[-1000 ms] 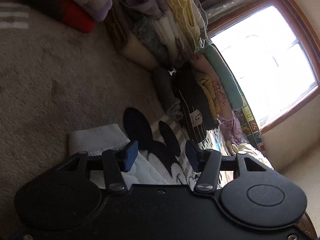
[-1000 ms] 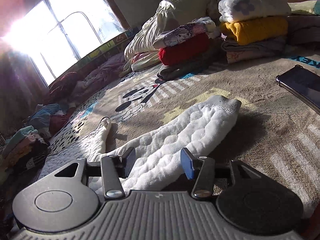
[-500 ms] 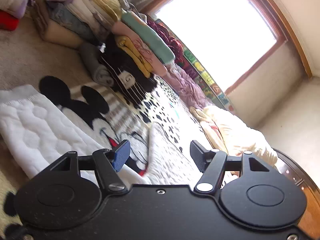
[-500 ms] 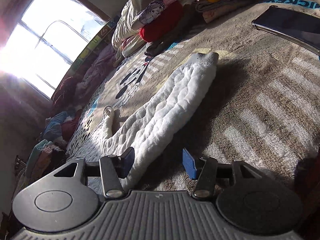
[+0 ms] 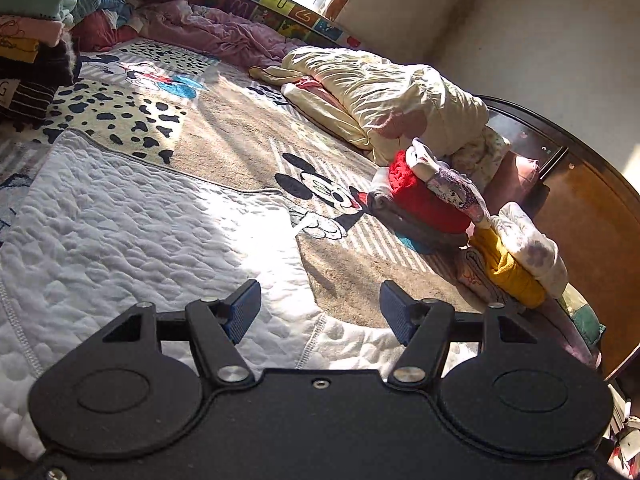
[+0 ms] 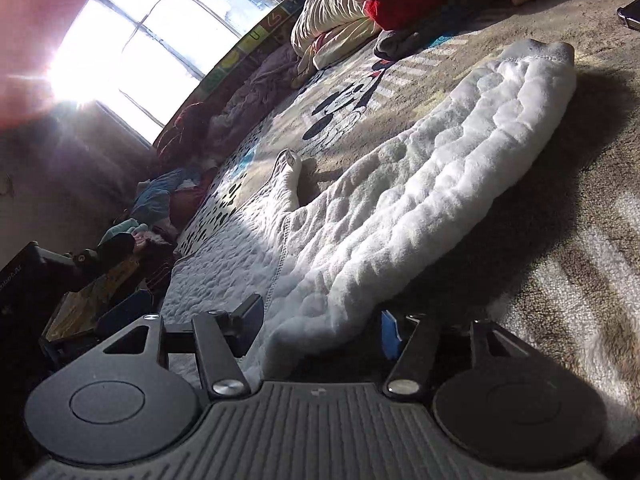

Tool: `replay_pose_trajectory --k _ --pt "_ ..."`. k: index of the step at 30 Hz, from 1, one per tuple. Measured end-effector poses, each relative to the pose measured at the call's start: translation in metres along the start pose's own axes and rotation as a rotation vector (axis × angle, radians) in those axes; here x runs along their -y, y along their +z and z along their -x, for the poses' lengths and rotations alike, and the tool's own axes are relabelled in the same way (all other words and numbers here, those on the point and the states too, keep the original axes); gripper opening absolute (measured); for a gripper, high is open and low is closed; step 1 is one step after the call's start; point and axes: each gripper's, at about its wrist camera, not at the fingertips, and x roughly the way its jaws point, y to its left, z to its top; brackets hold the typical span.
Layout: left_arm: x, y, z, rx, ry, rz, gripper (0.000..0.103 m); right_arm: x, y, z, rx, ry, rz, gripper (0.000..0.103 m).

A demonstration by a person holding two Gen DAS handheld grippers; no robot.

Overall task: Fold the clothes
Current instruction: 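Grasp the sweatshirt side edge with the left gripper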

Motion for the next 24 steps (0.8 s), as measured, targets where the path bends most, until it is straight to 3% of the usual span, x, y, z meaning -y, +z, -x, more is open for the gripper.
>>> replay_pose_trajectory --k 5,11,17,20,22,24 --pt "0.035 0.03 -0.054 -0.084 0.055 -0.134 0.064 0.003 0.008 -0.001 0.025 -0.01 0.05 0.05" --pt "0.055 0.036 -0.13 -0.201 0.198 -0.319 0.059 0.0 0.007 -0.004 0.039 -0.016 0.165 0.05" --pt "0.055 0.039 -0.179 -0.278 0.293 -0.349 0.042 -0.003 0.013 -0.002 0.056 -0.012 0.245 0.05" --pt "0.051 0.038 -0.189 -0.29 0.33 -0.371 0.016 -0.006 0.014 -0.001 0.063 -0.008 0.279 0.05" --pt "0.046 0.041 -0.185 -0.274 0.329 -0.355 0.008 -0.01 0.013 -0.001 0.066 -0.002 0.305 0.05" --pt "0.037 0.047 -0.177 -0.249 0.305 -0.309 0.006 -0.014 0.013 -0.001 0.07 0.011 0.334 0.05"
